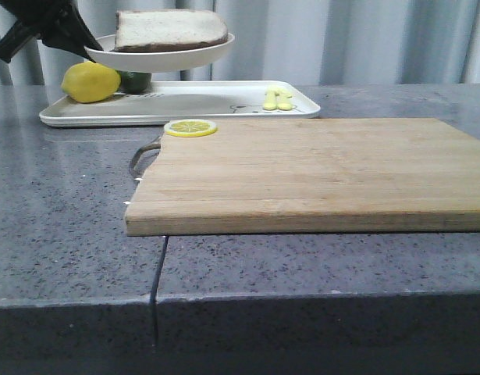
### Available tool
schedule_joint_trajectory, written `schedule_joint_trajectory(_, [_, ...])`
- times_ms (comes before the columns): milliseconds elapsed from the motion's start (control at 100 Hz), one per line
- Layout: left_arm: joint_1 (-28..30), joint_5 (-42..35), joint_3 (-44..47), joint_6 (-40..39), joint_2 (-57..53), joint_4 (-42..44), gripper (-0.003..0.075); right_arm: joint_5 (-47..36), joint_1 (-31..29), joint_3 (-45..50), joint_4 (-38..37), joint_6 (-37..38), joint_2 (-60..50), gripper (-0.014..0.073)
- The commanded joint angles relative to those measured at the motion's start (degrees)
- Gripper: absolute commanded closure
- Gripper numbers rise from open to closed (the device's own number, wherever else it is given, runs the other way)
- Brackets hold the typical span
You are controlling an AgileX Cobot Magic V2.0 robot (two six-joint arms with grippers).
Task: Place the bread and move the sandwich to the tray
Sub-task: 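Lift the plate with the sandwich and carry it over the tray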
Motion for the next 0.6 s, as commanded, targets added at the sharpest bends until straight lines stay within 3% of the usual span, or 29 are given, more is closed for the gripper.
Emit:
schedule_joint_trajectory(0, [-1.00,-1.42,-3.71,-0.31,-2.09,-4.70,0.0739,-4.96,-0.37,-1.68,-0.54,-0.05,0.10,0.0166])
schedule_joint_trajectory(590, [-2.20,-5.58,-5.45,-0.31,2.70,-6.17,0.0739,-4.00,-0.37,-1.68,-0.54,-0.05,0.10,0.0166])
